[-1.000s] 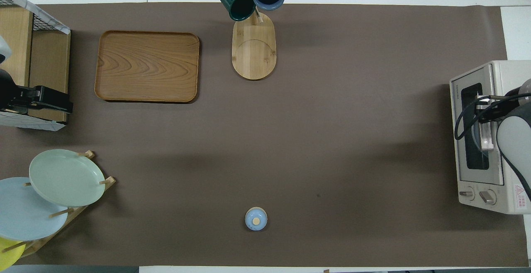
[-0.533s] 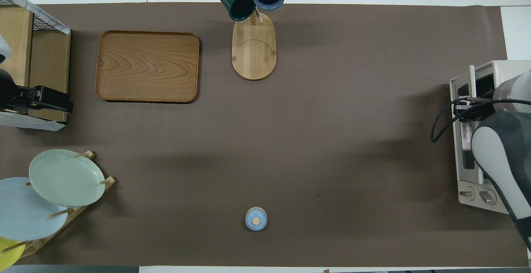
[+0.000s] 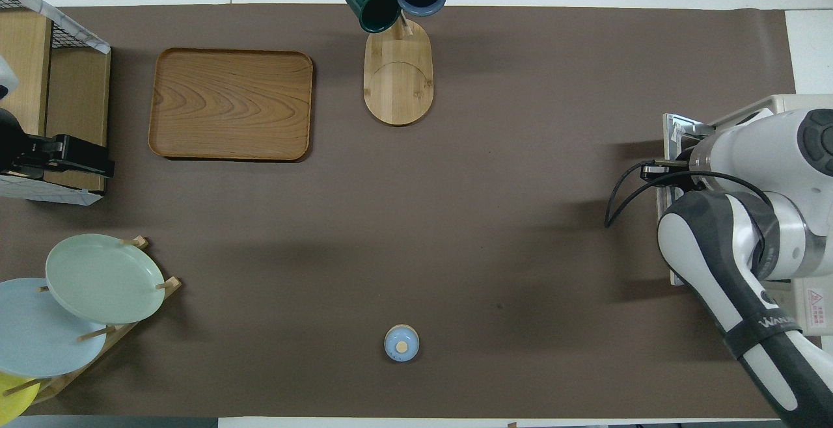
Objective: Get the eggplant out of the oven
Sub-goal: 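Pull the oven door down and open with the right gripper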
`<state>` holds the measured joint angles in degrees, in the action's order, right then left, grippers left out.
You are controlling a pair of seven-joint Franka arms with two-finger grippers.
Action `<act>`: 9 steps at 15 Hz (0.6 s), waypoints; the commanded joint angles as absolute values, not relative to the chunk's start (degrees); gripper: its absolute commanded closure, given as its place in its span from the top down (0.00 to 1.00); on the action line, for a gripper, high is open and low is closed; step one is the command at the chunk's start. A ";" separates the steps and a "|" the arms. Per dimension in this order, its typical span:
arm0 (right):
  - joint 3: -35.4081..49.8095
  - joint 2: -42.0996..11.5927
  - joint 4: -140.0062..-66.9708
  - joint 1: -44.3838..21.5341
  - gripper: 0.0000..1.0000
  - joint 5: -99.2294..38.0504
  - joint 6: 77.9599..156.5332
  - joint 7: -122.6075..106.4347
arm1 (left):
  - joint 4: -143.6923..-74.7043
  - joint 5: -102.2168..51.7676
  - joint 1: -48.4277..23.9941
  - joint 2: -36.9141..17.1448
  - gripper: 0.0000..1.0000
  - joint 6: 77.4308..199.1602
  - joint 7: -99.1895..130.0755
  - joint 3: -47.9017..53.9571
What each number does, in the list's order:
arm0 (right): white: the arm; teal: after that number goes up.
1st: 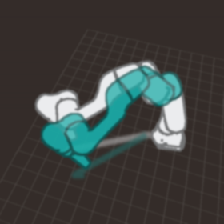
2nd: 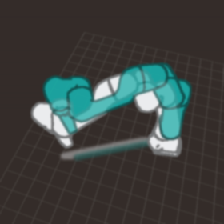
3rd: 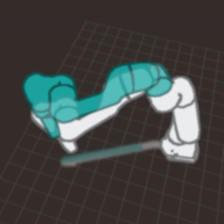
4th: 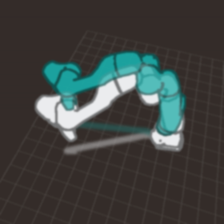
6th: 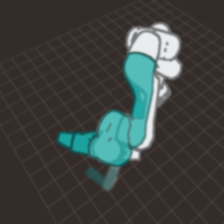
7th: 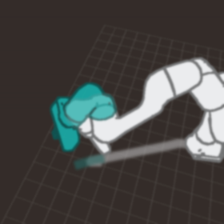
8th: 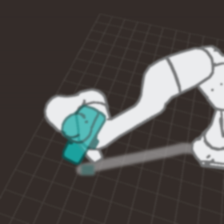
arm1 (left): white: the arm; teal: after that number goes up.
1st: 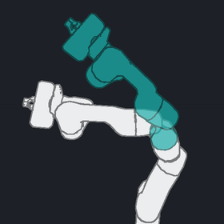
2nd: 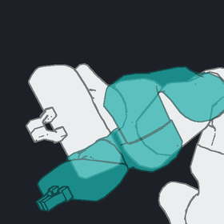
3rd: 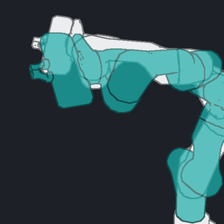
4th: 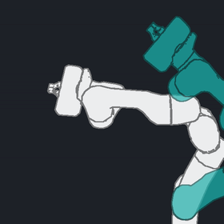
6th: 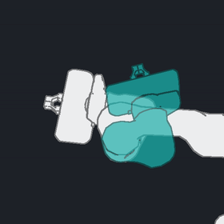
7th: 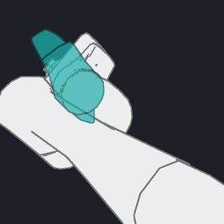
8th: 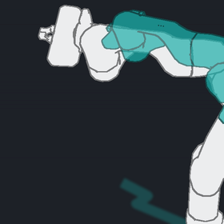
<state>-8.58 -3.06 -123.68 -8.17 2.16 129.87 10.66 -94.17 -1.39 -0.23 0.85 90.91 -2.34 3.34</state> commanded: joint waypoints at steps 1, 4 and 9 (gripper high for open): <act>-9.32 -6.06 -124.54 -6.94 0.00 2.55 135.34 10.55 | -94.39 -0.35 -0.09 1.23 1.00 91.05 -2.81 3.34; -9.32 -7.73 -124.54 -8.35 0.00 -1.92 136.67 10.72 | -94.39 -0.35 -0.09 1.23 1.00 91.05 -2.81 3.34; -9.23 -7.73 -125.42 -8.70 0.00 -2.81 138.08 11.07 | -94.39 -0.35 -0.09 1.23 1.00 91.05 -2.81 3.34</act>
<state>-8.36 -7.95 -125.00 -8.78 -2.37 136.09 10.76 -94.17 -1.39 -0.23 0.85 90.91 -2.34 3.34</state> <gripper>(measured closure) 0.991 0.000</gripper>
